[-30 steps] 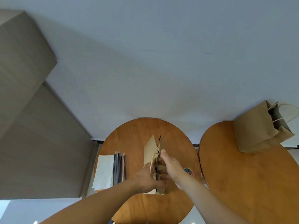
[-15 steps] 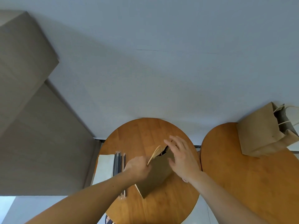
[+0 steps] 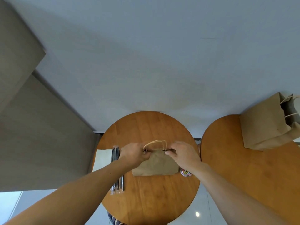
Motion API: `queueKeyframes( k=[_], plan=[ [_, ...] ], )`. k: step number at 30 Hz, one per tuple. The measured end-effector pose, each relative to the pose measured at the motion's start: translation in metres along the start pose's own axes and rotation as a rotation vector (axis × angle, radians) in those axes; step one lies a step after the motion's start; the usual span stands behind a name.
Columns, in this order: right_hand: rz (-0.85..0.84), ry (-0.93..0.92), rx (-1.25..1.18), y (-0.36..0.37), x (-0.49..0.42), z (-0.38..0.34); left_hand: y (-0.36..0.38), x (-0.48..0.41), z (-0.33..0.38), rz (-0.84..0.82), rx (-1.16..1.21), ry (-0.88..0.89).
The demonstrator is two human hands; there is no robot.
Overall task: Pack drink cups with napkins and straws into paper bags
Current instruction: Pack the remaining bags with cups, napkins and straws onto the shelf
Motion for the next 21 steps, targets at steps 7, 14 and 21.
queueKeyframes(
  k=[7, 14, 21],
  plan=[
    [0.300, 0.292, -0.130, -0.021, 0.011, 0.082, -0.002, -0.004, -0.010, 0.102, 0.119, 0.032],
    [-0.275, 0.484, 0.152, 0.083, 0.038, 0.160, 0.006, -0.004, -0.011, 0.099, 0.152, -0.007],
    [-0.350, 0.448, 0.337, 0.122, 0.023, 0.176, 0.011, -0.004, -0.015, 0.046, 0.154, -0.092]
  ],
)
Point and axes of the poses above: each hand's wrist, its own x-axis away from the middle knuckle, its own y-axis out of the palm, z = x × y, the point moved 5 cm from there along -x, towards the middle knuckle, and after that the axes turned 6 degrees about y, right-handed, at the moved point
